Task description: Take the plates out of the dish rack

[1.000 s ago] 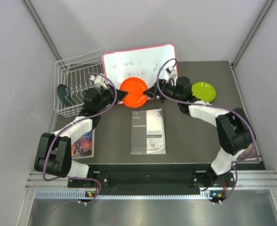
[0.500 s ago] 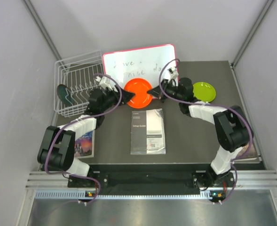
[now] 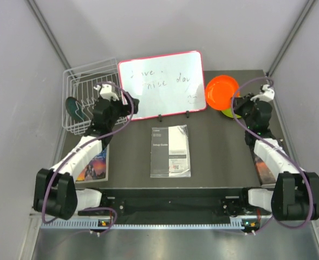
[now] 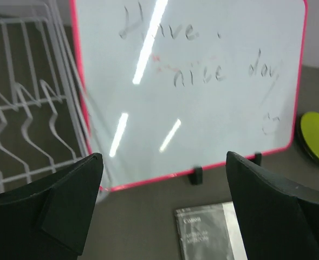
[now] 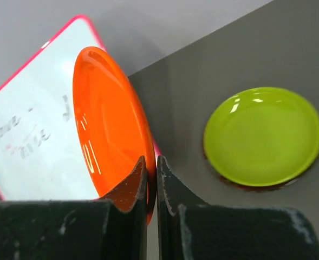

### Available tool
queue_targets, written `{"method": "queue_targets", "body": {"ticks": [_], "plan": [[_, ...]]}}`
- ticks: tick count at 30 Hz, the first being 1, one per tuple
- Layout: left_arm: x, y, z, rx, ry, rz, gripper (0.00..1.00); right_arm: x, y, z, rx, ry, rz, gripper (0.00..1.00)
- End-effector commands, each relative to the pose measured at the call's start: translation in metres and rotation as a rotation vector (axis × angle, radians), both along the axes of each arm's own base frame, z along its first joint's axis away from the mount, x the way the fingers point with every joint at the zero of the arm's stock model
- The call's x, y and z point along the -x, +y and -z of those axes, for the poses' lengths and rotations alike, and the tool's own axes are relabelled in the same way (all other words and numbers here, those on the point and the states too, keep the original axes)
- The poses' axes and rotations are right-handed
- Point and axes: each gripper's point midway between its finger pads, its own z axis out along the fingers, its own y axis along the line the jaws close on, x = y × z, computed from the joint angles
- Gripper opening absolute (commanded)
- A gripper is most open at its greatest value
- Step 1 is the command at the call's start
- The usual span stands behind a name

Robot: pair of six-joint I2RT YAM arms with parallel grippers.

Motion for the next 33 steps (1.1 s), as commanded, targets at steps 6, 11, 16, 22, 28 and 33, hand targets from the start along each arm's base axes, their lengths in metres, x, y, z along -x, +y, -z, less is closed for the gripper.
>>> {"method": "queue_targets", "body": {"ticks": [6, 11, 16, 22, 28, 33], "plan": [[-0.015, 0.131, -0.081, -0.064, -0.145, -0.384, 0.99, -0.031, -0.101, 0.012, 0.042, 0.09, 0.314, 0.0], [-0.019, 0.179, -0.068, -0.073, -0.113, -0.489, 0.99, -0.057, -0.12, 0.031, 0.02, 0.151, 0.309, 0.0], [-0.028, 0.2, -0.044, -0.028, -0.061, -0.524, 0.99, -0.078, -0.123, 0.059, -0.009, 0.204, 0.256, 0.0], [-0.035, 0.217, -0.02, 0.028, -0.016, -0.548, 0.99, -0.107, -0.117, 0.089, -0.064, 0.25, 0.165, 0.0], [-0.035, 0.231, -0.013, 0.017, 0.0, -0.583, 0.99, -0.111, -0.117, 0.103, -0.065, 0.281, 0.154, 0.05], [-0.037, 0.233, -0.011, 0.03, 0.005, -0.584, 0.99, -0.106, -0.116, 0.112, -0.06, 0.328, 0.152, 0.21]]}}
